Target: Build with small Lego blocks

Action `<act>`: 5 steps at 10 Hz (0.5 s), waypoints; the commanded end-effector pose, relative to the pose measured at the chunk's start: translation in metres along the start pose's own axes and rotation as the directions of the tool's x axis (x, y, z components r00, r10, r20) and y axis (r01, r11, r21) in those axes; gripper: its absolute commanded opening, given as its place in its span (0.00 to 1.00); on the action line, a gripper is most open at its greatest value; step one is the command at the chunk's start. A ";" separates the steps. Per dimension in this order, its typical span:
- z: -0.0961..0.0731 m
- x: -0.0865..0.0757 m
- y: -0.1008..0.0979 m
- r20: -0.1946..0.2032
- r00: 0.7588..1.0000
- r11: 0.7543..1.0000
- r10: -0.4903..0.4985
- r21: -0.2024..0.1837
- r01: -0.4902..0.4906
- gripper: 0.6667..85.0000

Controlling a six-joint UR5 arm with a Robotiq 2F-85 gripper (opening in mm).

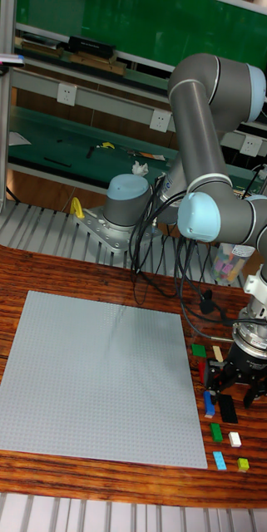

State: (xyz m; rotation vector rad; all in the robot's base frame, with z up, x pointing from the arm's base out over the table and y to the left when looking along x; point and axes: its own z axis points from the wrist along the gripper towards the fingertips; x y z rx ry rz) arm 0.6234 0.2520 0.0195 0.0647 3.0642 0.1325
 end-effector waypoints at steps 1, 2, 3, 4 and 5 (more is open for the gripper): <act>0.000 0.001 0.000 0.001 0.999 0.999 0.040 -0.008 -0.040 0.73; 0.000 -0.001 -0.002 0.007 0.999 0.999 0.042 -0.003 -0.042 0.73; -0.003 0.000 0.007 0.003 0.998 0.998 0.058 -0.018 -0.057 0.73; -0.003 0.001 0.013 -0.002 0.998 0.997 0.070 -0.020 -0.070 0.73; -0.001 0.001 0.016 0.001 0.997 0.997 0.071 -0.017 -0.071 0.73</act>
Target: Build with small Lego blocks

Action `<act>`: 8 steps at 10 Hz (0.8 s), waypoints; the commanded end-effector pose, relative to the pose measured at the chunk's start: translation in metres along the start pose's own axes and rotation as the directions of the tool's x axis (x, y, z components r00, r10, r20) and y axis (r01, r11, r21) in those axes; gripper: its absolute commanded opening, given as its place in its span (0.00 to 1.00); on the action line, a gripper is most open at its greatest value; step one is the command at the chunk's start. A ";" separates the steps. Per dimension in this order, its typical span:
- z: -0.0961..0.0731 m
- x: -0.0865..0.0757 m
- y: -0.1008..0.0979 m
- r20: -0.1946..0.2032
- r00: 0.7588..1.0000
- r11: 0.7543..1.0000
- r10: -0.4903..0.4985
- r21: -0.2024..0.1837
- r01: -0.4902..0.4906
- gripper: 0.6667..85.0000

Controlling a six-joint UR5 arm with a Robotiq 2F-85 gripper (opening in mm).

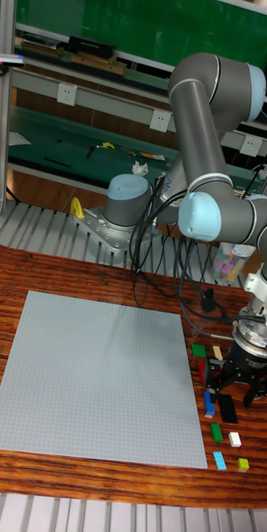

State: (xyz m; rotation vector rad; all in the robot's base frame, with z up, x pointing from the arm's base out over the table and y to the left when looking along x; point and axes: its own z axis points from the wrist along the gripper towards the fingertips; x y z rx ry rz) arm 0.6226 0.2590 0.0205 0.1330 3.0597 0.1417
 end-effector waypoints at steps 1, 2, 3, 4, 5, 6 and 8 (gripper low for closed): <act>0.002 0.001 0.014 0.002 0.999 0.999 0.032 -0.016 -0.032 0.73; 0.006 0.000 0.020 0.010 0.999 0.999 0.038 -0.016 -0.037 0.73; 0.007 0.000 0.020 0.014 0.999 0.999 0.039 -0.010 -0.038 0.73; 0.007 0.000 0.019 0.015 0.999 0.999 0.033 -0.013 -0.033 0.72; 0.006 -0.001 0.017 0.016 0.999 0.999 0.031 -0.015 -0.031 0.72; 0.006 0.001 0.016 0.009 1.000 1.000 0.023 -0.011 -0.023 0.72; 0.006 0.002 0.012 0.007 1.000 1.000 0.007 0.005 -0.007 0.72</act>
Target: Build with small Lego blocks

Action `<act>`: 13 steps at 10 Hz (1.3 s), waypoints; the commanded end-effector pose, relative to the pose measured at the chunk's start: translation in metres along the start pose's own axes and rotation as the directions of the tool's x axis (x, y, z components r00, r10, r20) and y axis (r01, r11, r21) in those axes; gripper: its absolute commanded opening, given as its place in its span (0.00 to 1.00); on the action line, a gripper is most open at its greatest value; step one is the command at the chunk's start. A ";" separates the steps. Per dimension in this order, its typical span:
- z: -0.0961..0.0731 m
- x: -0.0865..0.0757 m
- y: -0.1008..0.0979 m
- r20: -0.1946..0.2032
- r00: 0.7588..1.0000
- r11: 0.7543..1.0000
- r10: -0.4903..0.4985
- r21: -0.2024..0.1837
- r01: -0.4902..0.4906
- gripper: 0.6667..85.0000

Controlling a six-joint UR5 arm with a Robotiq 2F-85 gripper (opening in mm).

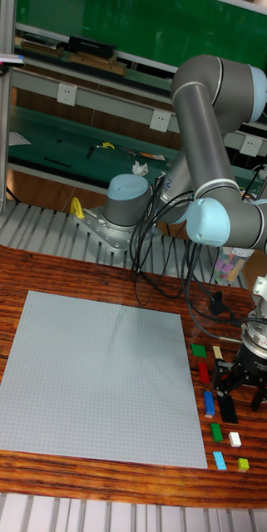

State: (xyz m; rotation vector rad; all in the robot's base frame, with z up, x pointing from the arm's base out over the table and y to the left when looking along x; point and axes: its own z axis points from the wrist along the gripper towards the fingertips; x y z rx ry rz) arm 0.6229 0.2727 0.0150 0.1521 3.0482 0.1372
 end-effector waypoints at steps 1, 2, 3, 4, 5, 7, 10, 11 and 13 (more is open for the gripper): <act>-0.001 -0.002 -0.001 0.003 1.000 1.000 -0.007 0.001 0.007 0.72; 0.000 -0.002 0.002 0.004 1.000 1.000 -0.003 -0.008 0.003 0.72; 0.002 -0.001 0.003 0.004 1.000 1.000 -0.001 -0.012 0.001 0.72; 0.006 -0.001 0.005 0.008 1.000 1.000 -0.001 -0.019 0.001 0.71; 0.011 -0.002 0.003 0.017 1.000 1.000 -0.007 -0.020 0.007 0.71; 0.017 -0.002 0.001 0.025 0.999 1.000 -0.022 -0.021 0.022 0.71; 0.014 -0.006 0.003 0.036 0.999 0.999 -0.028 -0.042 0.030 0.71; 0.014 -0.006 0.002 0.037 0.999 0.999 -0.029 -0.039 0.030 0.71; 0.014 -0.007 -0.001 0.038 0.999 0.999 -0.034 -0.033 0.035 0.71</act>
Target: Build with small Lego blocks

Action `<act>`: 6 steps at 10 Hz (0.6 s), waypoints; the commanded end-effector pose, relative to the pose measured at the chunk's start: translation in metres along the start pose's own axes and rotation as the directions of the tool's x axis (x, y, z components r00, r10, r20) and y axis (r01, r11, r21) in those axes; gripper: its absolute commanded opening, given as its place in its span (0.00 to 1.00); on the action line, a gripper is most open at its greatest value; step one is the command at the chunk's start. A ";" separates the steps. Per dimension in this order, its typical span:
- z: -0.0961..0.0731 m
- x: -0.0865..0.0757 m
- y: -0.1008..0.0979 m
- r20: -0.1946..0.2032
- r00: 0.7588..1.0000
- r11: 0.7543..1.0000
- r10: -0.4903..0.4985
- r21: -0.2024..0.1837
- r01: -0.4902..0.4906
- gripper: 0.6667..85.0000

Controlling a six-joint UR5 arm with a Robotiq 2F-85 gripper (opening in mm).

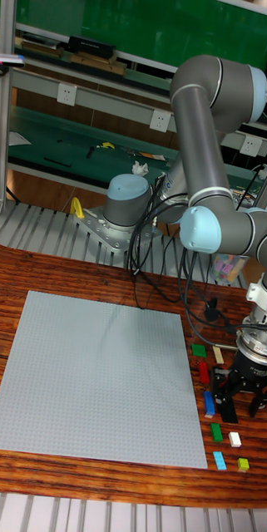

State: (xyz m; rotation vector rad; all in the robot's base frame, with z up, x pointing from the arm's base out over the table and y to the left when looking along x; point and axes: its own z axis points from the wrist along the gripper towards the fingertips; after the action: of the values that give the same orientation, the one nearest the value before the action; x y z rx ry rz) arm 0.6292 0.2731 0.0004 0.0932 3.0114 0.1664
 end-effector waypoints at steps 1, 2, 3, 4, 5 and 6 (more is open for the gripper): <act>-0.003 -0.002 -0.003 0.000 1.000 1.000 -0.002 -0.009 0.002 0.71; -0.004 -0.001 -0.005 -0.003 1.000 1.000 -0.004 -0.009 0.004 0.71; -0.004 -0.001 -0.006 -0.005 1.000 1.000 -0.005 -0.009 0.005 0.70; -0.003 -0.001 -0.006 -0.003 1.000 1.000 -0.005 -0.009 0.005 0.70; -0.002 -0.002 -0.006 -0.004 1.000 1.000 -0.002 -0.010 0.002 0.70; -0.002 -0.001 -0.006 -0.004 1.000 1.000 -0.002 -0.012 0.002 0.70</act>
State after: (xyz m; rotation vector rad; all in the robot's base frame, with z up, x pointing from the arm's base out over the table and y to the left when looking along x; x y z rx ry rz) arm 0.6293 0.2671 0.0010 0.0764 3.0129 0.1674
